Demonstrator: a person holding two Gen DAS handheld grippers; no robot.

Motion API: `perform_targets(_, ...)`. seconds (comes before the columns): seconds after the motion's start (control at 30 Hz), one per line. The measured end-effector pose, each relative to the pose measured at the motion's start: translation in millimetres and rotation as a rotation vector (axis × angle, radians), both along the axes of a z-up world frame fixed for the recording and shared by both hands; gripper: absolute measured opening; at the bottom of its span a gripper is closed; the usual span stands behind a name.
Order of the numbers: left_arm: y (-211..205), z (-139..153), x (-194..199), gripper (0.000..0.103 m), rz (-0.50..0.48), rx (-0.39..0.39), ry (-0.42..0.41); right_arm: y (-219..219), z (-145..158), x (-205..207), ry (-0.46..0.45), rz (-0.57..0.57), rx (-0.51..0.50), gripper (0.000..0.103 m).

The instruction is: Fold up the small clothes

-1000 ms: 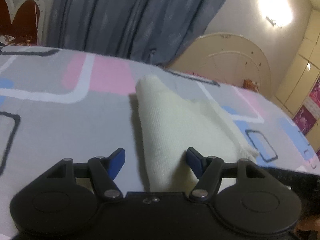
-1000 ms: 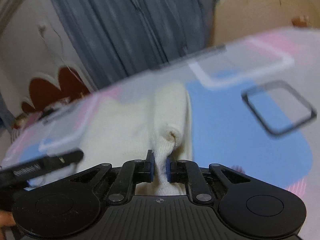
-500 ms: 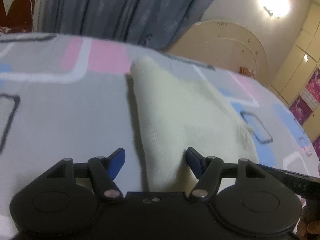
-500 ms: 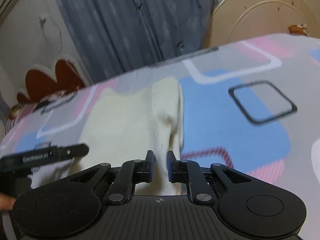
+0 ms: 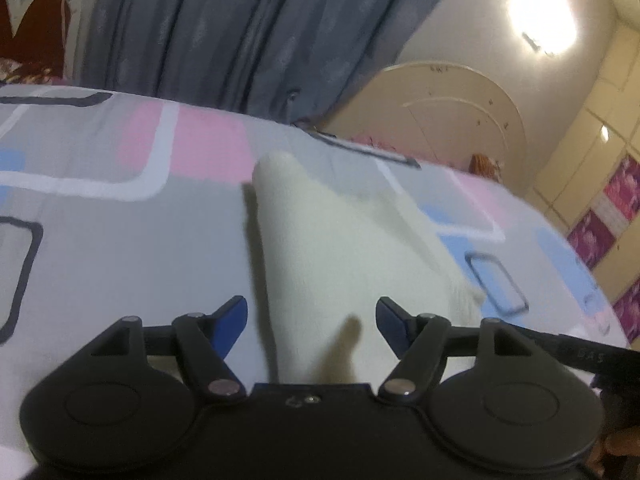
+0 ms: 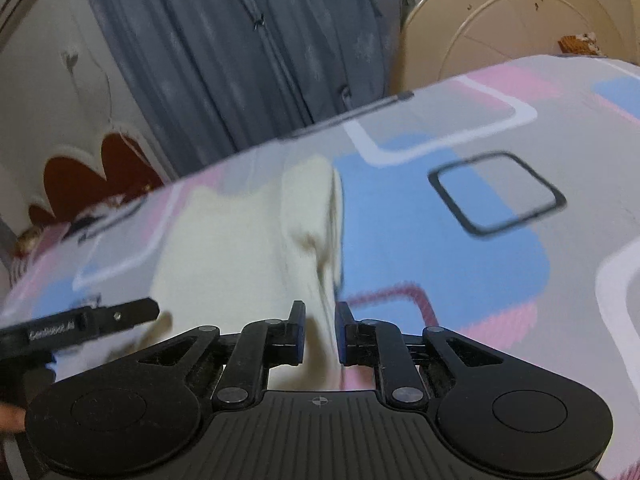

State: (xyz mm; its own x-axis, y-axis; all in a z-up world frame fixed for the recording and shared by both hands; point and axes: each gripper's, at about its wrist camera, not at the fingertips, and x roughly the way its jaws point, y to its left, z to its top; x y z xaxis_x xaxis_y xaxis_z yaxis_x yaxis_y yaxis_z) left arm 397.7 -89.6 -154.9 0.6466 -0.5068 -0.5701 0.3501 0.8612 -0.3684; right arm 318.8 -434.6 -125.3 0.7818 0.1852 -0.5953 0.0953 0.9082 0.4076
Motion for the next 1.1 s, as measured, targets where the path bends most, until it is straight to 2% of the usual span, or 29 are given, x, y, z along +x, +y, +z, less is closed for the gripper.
perform_targets(0.07,0,4,12,0.07,0.023,-0.012,0.002,-4,5,16,-0.019,-0.008,0.027,0.03)
perform_targets(0.13,-2,8,22,0.07,0.037,-0.004,-0.02,-5,9,33,-0.04,-0.008,0.028,0.035)
perform_targets(0.27,-9,8,46,0.07,0.062,0.006,-0.031,-9,8,74,-0.063,-0.003,0.021,0.036)
perform_targets(0.4,-15,-1,73,0.069,0.089,-0.007,0.007,-17,-8,115,-0.016,0.009,0.066,0.038)
perform_targets(0.5,-17,-6,87,0.07,0.101,-0.014,0.019,-19,-19,137,0.0,0.032,0.068,0.053)
perform_targets(0.57,-17,-10,92,0.07,0.106,-0.011,0.02,-20,-23,144,-0.007,0.042,0.081,0.053)
perform_targets(0.6,-18,-12,96,0.07,0.108,-0.014,0.026,-21,-25,147,-0.011,0.046,0.096,0.053)
perform_targets(0.63,-16,-13,98,0.07,0.111,-0.016,0.031,-22,-26,149,-0.01,0.041,0.095,0.042)
perform_targets(0.67,-16,-16,101,0.07,0.118,-0.02,0.038,-21,-27,150,-0.01,0.046,0.088,0.017)
perform_targets(0.73,-13,-22,107,0.072,0.131,-0.043,0.064,-20,-27,151,-0.023,0.05,0.073,0.014)
perform_targets(0.8,-9,-31,111,0.072,0.156,-0.051,0.085,-19,-27,147,-0.049,0.042,0.024,0.007)
perform_targets(0.87,-9,-36,110,0.072,0.157,-0.048,0.062,-19,-35,146,-0.026,0.013,-0.04,0.006)
perform_targets(0.93,-13,-34,108,0.072,0.16,-0.02,0.044,-20,-40,146,-0.02,0.008,-0.03,0.006)
perform_targets(1.03,-10,-26,106,0.067,0.203,-0.042,0.056,-19,-35,145,-0.021,0.0,-0.059,0.007)
perform_targets(1.1,-10,-16,98,0.067,0.188,-0.04,0.018,-22,-27,141,-0.044,-0.012,-0.03,0.007)
